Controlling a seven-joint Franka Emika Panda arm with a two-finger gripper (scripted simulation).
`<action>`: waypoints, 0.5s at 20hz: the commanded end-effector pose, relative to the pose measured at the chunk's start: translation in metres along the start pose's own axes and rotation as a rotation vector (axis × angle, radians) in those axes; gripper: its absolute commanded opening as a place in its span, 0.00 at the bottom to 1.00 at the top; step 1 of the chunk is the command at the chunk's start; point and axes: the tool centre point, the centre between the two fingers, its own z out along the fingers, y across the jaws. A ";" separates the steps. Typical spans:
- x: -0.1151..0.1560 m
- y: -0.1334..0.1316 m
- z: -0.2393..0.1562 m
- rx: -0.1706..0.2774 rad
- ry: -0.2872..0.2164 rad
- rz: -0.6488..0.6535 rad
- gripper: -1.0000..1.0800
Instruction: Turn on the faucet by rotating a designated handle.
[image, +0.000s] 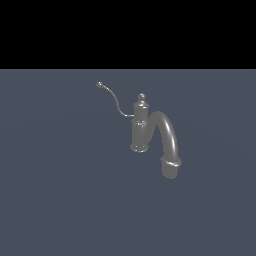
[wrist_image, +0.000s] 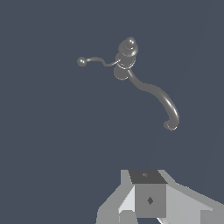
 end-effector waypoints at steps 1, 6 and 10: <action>0.007 -0.011 0.010 0.002 -0.002 0.058 0.00; 0.023 -0.030 0.029 0.004 -0.006 0.169 0.00; 0.037 -0.045 0.044 0.005 -0.009 0.258 0.00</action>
